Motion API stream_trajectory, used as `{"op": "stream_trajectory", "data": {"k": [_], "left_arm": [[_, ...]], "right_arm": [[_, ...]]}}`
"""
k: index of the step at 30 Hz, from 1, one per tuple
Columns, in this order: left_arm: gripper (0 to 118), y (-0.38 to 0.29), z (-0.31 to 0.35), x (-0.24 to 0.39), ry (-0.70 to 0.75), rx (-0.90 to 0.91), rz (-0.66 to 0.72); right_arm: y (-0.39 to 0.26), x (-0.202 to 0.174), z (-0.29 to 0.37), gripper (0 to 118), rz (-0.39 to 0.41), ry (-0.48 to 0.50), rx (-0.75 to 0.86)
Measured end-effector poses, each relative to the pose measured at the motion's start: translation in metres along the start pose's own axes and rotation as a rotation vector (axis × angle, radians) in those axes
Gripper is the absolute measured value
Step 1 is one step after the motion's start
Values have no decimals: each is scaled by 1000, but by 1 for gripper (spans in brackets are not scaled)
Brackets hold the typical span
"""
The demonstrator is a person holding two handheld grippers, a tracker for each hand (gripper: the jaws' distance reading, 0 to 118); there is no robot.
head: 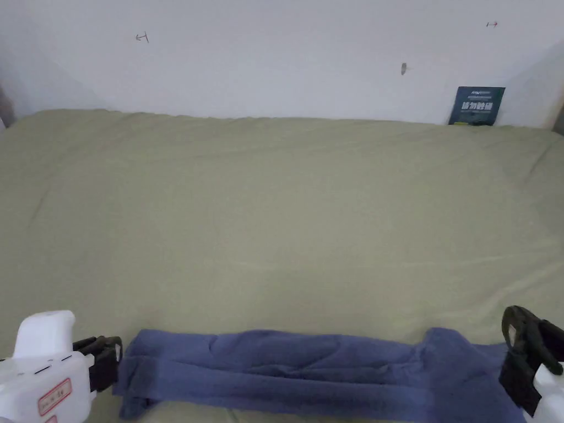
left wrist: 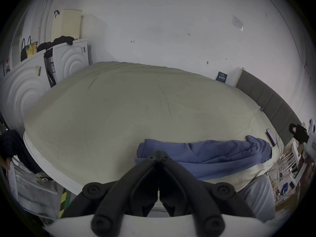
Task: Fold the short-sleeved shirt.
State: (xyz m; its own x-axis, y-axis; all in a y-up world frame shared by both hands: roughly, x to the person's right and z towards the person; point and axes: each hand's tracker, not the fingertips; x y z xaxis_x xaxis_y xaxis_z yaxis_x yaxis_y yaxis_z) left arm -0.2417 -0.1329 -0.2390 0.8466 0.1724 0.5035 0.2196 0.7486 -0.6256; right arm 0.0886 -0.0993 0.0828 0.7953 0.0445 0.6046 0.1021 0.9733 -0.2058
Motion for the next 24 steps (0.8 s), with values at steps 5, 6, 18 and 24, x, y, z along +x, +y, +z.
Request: {"op": "stream_trajectory", "data": {"k": [5, 6, 18, 24], "left_arm": [[0, -1, -18, -36, -47, -45, 128], [0, -2, -22, -43, -50, -59, 157], [114, 18, -99, -105, -378, -339, 400], [117, 16, -139, -109, -510, -434, 490]], "right_arm": [[2, -22, 10, 0, 65, -23, 34], [0, -24, 12, 0, 65, -20, 34], [-13, -24, 0, 0, 47, -39, -60], [-17, -24, 0, 0, 69, -30, -98]]}}
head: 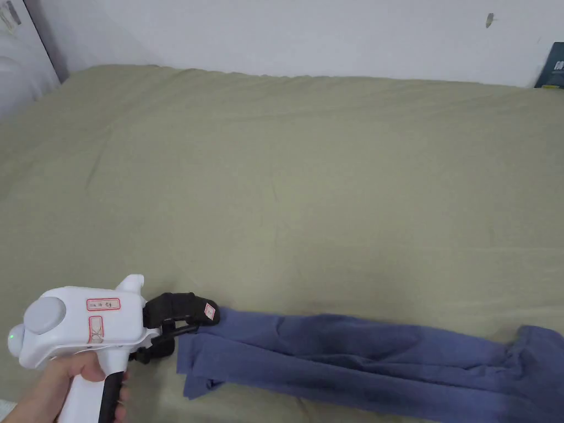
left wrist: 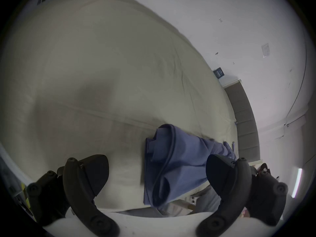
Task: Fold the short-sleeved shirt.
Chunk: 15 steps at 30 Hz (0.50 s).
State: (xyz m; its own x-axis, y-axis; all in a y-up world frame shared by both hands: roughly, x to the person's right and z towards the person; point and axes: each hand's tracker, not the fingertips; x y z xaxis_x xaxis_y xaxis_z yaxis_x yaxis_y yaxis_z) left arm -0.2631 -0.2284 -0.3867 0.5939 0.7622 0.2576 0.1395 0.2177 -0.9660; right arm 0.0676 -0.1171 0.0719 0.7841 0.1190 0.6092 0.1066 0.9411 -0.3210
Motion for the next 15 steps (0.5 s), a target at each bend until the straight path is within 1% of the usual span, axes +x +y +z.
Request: {"op": "stream_trajectory", "data": {"k": [1, 2, 4, 5, 6, 7, 8, 9, 10, 11, 12, 13, 15], "left_arm": [[117, 5, -3, 0, -68, -33, 26], [117, 10, -11, -1, -111, -85, 81], [117, 8, -27, -1, -200, -168, 119], [116, 5, -37, 0, -193, -192, 109], [116, 3, -41, 0, -214, -186, 132], [114, 4, -44, 1, -235, -192, 146], [86, 2, -45, 0, -238, -188, 148], [26, 2, -43, 1, -262, -190, 156], [26, 1, -42, 0, -241, -184, 152], [4, 0, -45, 3, -117, -167, 124], [5, -2, -48, 2, -61, -131, 92], [5, -3, -50, -1, -72, -192, 85], [5, -7, -44, -2, -116, -155, 111]], "right_arm": [[-2, 0, 0, 0, 9, 4, 0], [-3, 0, -1, 0, 8, 12, 0], [-3, -1, -1, 0, 7, 19, -3], [-2, -1, -2, 0, 4, 16, -3], [-2, -2, -3, 0, -2, 9, -6], [-2, -1, -4, 0, -15, 18, -8], [-2, 0, -5, 0, -36, 24, -11], [-1, 1, -6, 0, -45, 23, -18], [-1, 2, -6, 0, -56, 31, -20], [-1, 3, -6, 0, -57, 31, -18], [-1, 2, -6, 0, -54, 28, -17], [0, 3, -5, 0, -50, 30, -15], [3, 5, -4, 0, -57, 35, -13]]}}
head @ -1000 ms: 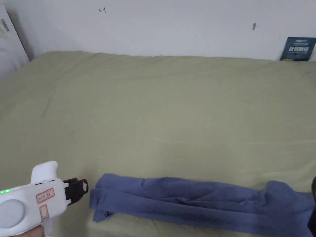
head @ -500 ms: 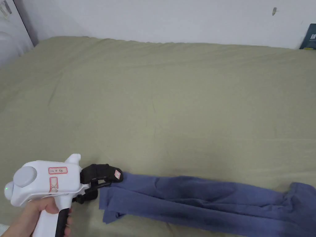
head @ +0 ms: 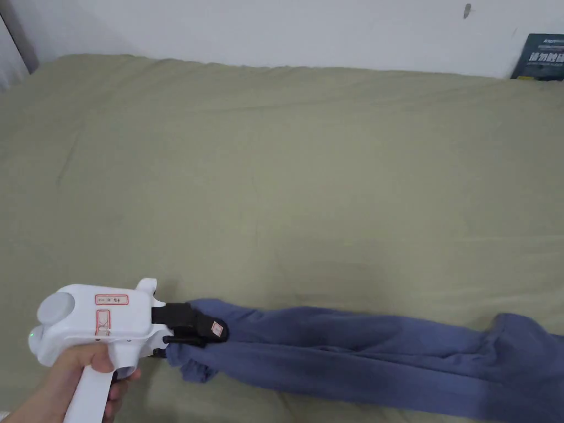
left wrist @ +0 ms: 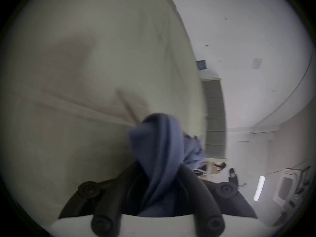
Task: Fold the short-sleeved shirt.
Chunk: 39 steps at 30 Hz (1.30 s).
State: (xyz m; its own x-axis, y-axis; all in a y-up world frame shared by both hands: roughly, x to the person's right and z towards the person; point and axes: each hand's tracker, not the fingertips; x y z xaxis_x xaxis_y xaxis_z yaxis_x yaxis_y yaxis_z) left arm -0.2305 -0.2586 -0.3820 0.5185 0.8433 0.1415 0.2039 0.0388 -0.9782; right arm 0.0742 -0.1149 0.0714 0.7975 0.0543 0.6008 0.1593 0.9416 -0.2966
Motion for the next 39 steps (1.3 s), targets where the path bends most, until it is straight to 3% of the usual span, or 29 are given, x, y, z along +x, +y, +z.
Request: {"op": "stream_trajectory", "data": {"k": [9, 16, 24, 28, 39], "left_arm": [[4, 7, 78, 20, 113, 143, -12], [4, -17, 142, 70, 386, 253, -146], [4, -64, 74, 175, 681, 253, -434], [4, -85, 21, 207, 696, 210, -555], [5, -122, -144, 204, 881, 20, -730]], "right_arm": [[5, 12, 6, 0, -38, 16, 25], [2, 18, 0, 0, -51, 31, 35], [1, 20, 2, 0, -45, 53, 38], [-3, 25, 5, 0, -62, 64, 30], [-23, 42, 6, 0, -132, 39, -16]]}}
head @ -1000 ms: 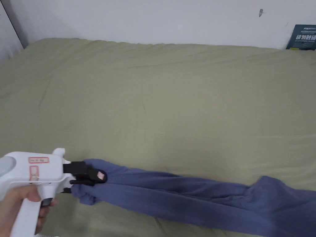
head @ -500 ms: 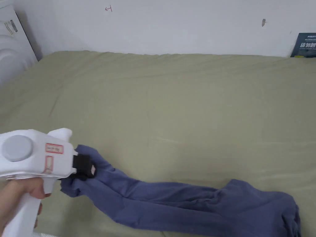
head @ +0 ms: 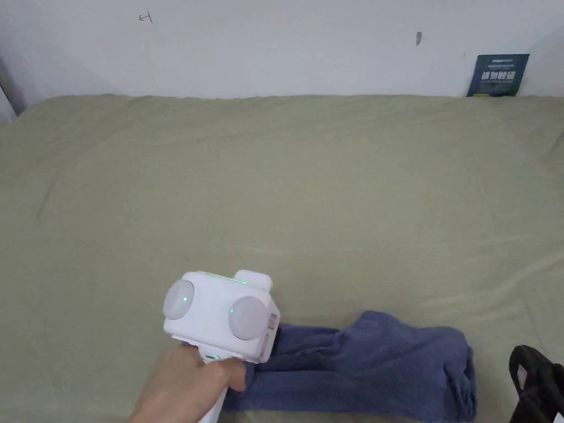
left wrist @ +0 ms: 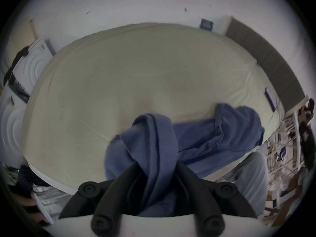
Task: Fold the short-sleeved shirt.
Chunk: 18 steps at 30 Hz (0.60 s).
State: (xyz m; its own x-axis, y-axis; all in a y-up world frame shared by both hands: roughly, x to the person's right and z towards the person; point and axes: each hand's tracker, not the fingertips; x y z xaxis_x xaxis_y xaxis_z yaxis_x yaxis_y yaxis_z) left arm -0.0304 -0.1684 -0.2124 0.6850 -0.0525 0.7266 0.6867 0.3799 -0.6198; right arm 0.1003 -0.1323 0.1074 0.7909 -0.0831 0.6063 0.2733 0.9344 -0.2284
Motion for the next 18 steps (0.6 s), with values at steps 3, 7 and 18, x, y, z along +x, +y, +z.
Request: {"op": "stream_trajectory", "data": {"k": [3, 7, 18], "left_arm": [[98, -5, -14, 16, 6, 11, -10], [110, -11, -10, 9, -55, 17, 6], [0, -23, 28, -110, -451, 126, 450]], "right_arm": [[-3, 4, 0, 0, -9, -8, -12], [-4, 10, 0, 0, -22, -17, -28], [-5, 2, -3, 0, -24, 14, -47]]}}
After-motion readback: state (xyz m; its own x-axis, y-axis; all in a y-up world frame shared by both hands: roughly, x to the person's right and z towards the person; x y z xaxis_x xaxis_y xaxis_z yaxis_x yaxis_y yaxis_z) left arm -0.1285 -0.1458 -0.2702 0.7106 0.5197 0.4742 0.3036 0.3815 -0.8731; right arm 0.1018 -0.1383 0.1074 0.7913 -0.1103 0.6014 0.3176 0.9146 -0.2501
